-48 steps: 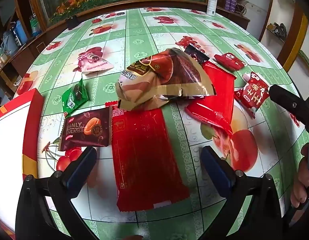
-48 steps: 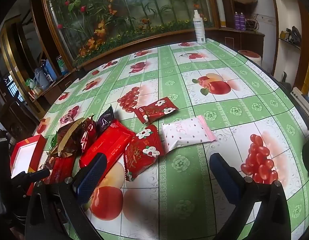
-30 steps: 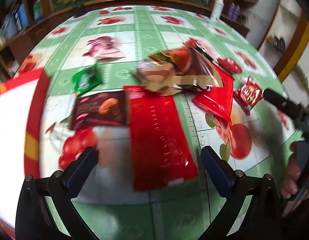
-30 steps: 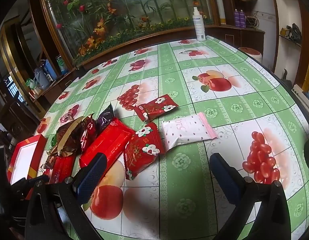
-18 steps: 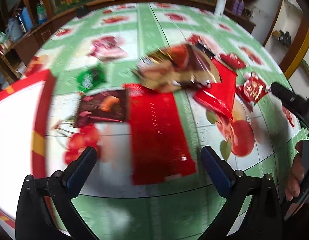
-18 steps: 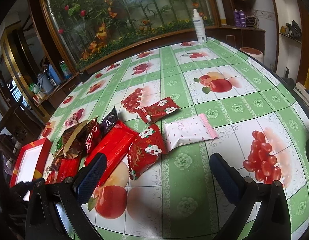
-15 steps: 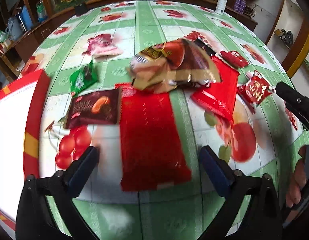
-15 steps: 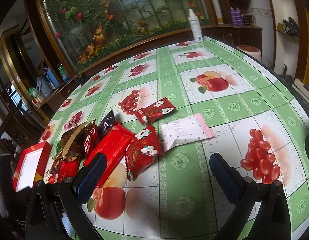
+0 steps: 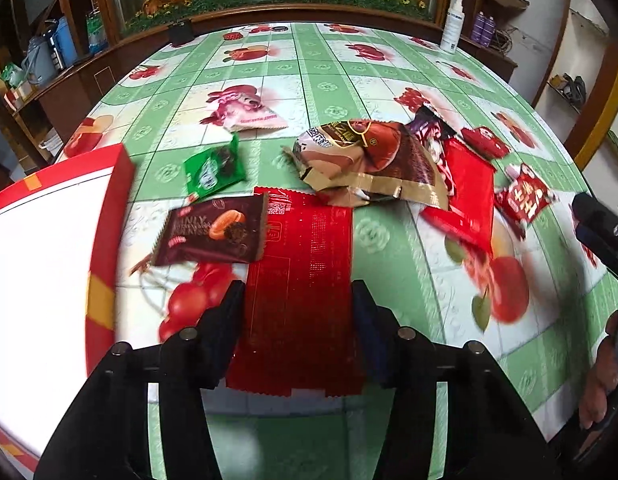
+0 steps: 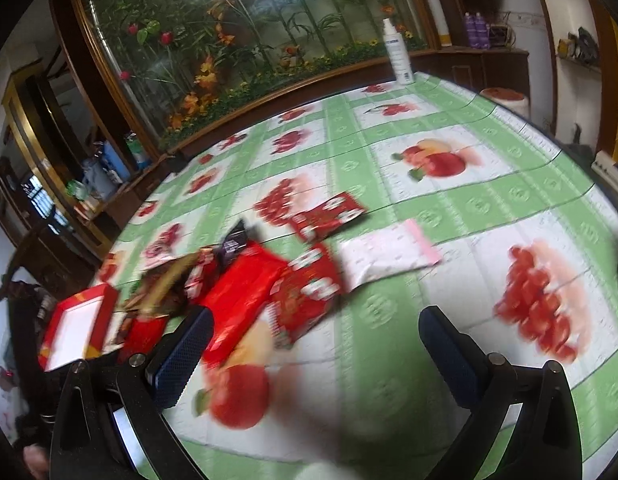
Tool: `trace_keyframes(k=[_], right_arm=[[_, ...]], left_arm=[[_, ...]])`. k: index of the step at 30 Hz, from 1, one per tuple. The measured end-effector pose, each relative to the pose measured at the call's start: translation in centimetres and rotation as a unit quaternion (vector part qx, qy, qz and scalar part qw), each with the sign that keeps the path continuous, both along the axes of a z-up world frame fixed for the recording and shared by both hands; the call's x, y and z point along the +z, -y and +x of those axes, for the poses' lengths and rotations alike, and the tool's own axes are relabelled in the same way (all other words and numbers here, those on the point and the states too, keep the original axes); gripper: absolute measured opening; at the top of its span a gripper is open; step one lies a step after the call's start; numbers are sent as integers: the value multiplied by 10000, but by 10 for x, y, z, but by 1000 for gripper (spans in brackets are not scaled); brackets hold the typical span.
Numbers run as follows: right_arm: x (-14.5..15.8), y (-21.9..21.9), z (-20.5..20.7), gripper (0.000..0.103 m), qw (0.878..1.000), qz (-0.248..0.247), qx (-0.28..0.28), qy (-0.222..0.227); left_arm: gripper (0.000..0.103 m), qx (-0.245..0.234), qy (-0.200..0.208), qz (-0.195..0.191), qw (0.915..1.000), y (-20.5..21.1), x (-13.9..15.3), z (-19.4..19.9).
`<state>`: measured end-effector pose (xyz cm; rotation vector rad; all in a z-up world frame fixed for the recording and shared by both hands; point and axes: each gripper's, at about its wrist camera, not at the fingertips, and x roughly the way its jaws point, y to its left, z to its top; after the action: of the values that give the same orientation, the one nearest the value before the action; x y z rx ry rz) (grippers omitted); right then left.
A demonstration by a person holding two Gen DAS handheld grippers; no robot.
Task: Organize snacks
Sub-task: 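Reach the right gripper to the large red bag and grasp it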
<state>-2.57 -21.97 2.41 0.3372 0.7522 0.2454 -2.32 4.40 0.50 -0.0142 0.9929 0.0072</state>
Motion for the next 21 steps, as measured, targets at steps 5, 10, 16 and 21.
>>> trace_keyframes(k=[5, 10, 16, 21], right_arm=[[0, -46, -4, 99, 9992, -139, 159, -346], [-15, -75, 14, 84, 9932, -460, -268, -1033], [-18, -98, 33, 75, 9849, -778, -646, -1403], [-20, -121, 49, 78, 9768, -1312, -942, -1403]], left_arm=[[50, -265, -17, -57, 9996, -8, 1, -15], [50, -516, -3, -152, 9986, -12, 1, -31], [50, -667, 36, -344, 9972, -19, 1, -45], [50, -717, 52, -446, 9964, -24, 1, -49]])
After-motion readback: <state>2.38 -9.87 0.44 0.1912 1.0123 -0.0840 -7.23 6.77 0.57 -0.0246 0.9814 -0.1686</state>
